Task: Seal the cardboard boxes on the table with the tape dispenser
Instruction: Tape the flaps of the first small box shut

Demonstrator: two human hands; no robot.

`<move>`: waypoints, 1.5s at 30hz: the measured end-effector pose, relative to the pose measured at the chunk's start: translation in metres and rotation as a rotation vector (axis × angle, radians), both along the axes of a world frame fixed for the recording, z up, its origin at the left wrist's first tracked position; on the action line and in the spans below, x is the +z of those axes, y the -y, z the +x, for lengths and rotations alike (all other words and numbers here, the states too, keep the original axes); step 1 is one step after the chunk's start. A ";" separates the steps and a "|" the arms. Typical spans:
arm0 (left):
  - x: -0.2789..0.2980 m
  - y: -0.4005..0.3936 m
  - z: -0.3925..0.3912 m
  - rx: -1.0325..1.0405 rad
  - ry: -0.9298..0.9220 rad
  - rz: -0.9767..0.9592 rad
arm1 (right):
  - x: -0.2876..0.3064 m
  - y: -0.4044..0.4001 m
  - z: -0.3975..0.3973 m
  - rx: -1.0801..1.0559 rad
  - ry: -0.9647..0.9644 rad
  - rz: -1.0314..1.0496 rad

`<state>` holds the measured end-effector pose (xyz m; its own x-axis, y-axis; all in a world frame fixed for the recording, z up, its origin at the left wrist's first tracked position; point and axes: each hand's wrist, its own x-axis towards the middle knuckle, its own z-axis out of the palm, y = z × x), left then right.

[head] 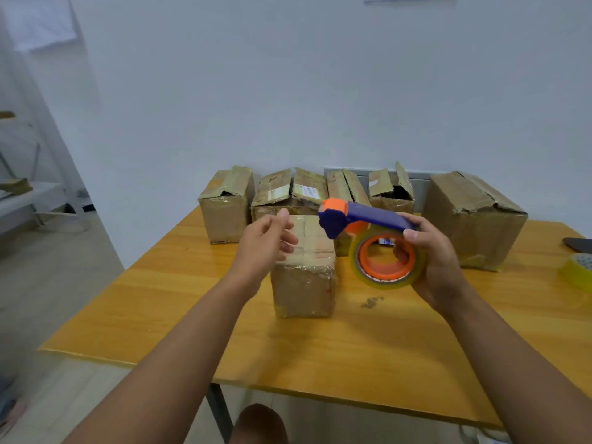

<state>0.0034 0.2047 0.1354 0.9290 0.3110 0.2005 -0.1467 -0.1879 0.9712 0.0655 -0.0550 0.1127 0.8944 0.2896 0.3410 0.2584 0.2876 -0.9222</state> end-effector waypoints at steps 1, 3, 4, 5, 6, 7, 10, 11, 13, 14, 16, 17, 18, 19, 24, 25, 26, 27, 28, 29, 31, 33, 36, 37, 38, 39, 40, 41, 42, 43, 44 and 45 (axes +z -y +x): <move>0.007 0.002 0.000 -0.057 -0.090 -0.090 | 0.001 -0.002 0.000 0.029 -0.012 0.021; 0.016 0.006 -0.003 -0.202 -0.226 -0.182 | 0.001 -0.006 0.001 0.074 -0.034 0.070; 0.019 0.008 -0.004 -0.264 -0.254 -0.208 | 0.001 -0.009 0.001 0.088 -0.045 0.088; 0.020 0.009 -0.005 -0.310 -0.260 -0.229 | 0.002 -0.011 0.000 0.094 -0.052 0.097; 0.021 0.011 -0.006 -0.343 -0.259 -0.249 | 0.002 -0.013 0.000 0.097 -0.055 0.101; 0.021 0.012 -0.006 -0.365 -0.257 -0.267 | 0.002 -0.015 0.000 0.099 -0.052 0.095; 0.020 0.013 -0.006 -0.406 -0.245 -0.350 | 0.002 -0.019 -0.001 0.104 -0.037 0.068; 0.020 0.012 -0.006 -0.417 -0.234 -0.385 | 0.002 -0.020 -0.001 0.105 -0.036 0.066; 0.019 0.009 -0.005 -0.442 -0.212 -0.438 | 0.002 -0.021 -0.001 0.106 -0.031 0.066; 0.018 0.007 -0.005 -0.454 -0.208 -0.453 | 0.002 -0.021 -0.001 0.108 -0.030 0.067; 0.016 0.003 -0.005 -0.480 -0.219 -0.464 | 0.002 -0.021 0.001 0.114 -0.032 0.066; 0.014 0.001 -0.004 -0.492 -0.229 -0.476 | 0.003 -0.020 0.002 0.117 -0.031 0.062; 0.013 -0.001 -0.004 -0.500 -0.239 -0.497 | 0.004 -0.019 0.002 0.121 -0.030 0.058; 0.012 -0.003 -0.003 -0.505 -0.246 -0.523 | 0.005 -0.019 0.003 0.125 -0.028 0.053; 0.011 -0.003 0.003 -0.454 -0.288 -0.462 | 0.007 -0.018 0.007 0.128 -0.005 0.019; 0.010 -0.002 0.004 -0.433 -0.301 -0.417 | 0.007 -0.018 0.009 0.123 0.000 0.008; 0.009 -0.002 0.005 -0.414 -0.308 -0.374 | 0.008 -0.018 0.010 0.119 0.003 -0.002; 0.009 -0.002 0.005 -0.399 -0.311 -0.334 | 0.008 -0.017 0.011 0.115 0.006 -0.010; 0.008 -0.003 0.006 -0.386 -0.310 -0.294 | 0.008 -0.016 0.012 0.109 0.007 -0.019; 0.008 -0.005 0.006 -0.371 -0.309 -0.246 | 0.007 -0.014 0.012 0.101 0.011 -0.032; 0.007 -0.009 0.007 -0.345 -0.306 -0.115 | 0.009 -0.011 0.014 0.076 0.028 -0.082; 0.006 -0.014 0.007 -0.342 -0.307 -0.021 | 0.012 -0.009 0.014 0.068 0.057 -0.157; 0.003 -0.021 0.007 -0.361 -0.324 0.004 | 0.016 -0.008 0.014 0.104 0.062 -0.213; 0.003 -0.023 0.008 -0.366 -0.329 0.010 | 0.016 -0.009 0.014 0.110 0.064 -0.227; 0.003 -0.024 0.008 -0.370 -0.332 0.012 | 0.016 -0.010 0.014 0.113 0.067 -0.243; 0.003 -0.025 0.008 -0.371 -0.334 0.010 | 0.016 -0.011 0.015 0.115 0.073 -0.258; 0.002 -0.026 0.008 -0.363 -0.334 0.007 | 0.015 -0.011 0.015 0.111 0.076 -0.267; 0.000 -0.030 0.009 -0.339 -0.332 -0.004 | 0.015 -0.010 0.017 0.101 0.078 -0.267; -0.001 -0.036 0.009 -0.299 -0.327 -0.025 | 0.015 -0.006 0.018 0.088 0.072 -0.253; -0.004 -0.043 0.009 -0.258 -0.321 -0.048 | 0.014 -0.001 0.021 0.071 0.061 -0.235; -0.007 -0.050 0.008 -0.231 -0.315 -0.062 | 0.013 0.004 0.023 0.054 0.047 -0.221; -0.010 -0.054 0.008 -0.221 -0.312 -0.073 | 0.010 0.008 0.025 0.041 0.034 -0.213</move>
